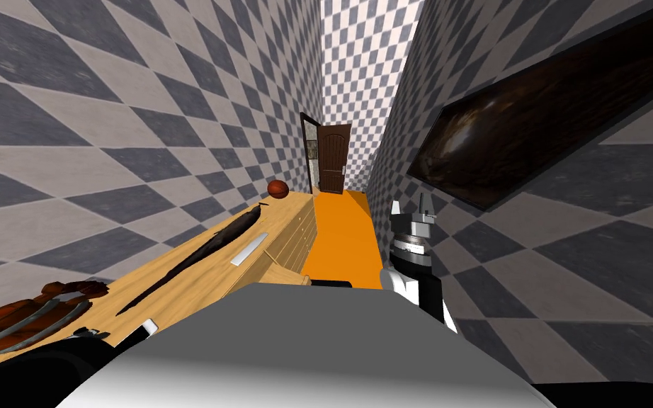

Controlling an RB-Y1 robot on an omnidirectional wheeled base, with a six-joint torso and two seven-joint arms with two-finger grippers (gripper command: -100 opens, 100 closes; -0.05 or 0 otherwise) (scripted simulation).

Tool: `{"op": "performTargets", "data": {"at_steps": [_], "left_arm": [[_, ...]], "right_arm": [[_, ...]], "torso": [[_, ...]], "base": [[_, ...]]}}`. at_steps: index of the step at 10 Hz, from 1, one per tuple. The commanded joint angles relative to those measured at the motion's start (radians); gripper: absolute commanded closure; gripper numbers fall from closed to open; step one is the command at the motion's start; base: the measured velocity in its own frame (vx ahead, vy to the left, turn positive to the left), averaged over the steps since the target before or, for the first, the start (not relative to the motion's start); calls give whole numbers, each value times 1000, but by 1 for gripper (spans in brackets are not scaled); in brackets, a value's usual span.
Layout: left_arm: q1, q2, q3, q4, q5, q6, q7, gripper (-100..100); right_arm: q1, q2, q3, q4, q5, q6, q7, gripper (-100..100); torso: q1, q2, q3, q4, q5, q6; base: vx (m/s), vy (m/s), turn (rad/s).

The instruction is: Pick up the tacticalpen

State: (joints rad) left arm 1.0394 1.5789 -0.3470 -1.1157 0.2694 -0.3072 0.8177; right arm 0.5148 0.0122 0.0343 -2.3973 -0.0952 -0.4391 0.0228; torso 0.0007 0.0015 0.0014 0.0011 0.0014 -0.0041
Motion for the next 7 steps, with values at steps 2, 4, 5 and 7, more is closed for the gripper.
{"op": "performTargets", "data": {"at_steps": [2, 4, 5, 7], "left_arm": [[-1, 1, 1, 0, 0, -1, 0, 100], [-1, 1, 1, 0, 0, -1, 0, 100], [-1, 1, 1, 0, 0, -1, 0, 0], [64, -22, 63, -21, -15, -9, -31, 100]], "right_arm": [[0, 0, 0, 0, 0, 0, 0, 0], [0, 0, 0, 0, 0, 0, 0, 0], [0, 0, 0, 0, 0, 0, 0, 0], [0, 0, 0, 0, 0, 0, 0, 0]], "torso": [[2, 0, 0, 0, 1, -1], [3, 0, 0, 0, 2, -1], [3, 0, 0, 0, 2, -1], [3, -3, -2, -1, 3, -4]], "base": [[0, -1, -9], [0, 0, 0], [0, 0, 0], [106, 5, 144]]}}
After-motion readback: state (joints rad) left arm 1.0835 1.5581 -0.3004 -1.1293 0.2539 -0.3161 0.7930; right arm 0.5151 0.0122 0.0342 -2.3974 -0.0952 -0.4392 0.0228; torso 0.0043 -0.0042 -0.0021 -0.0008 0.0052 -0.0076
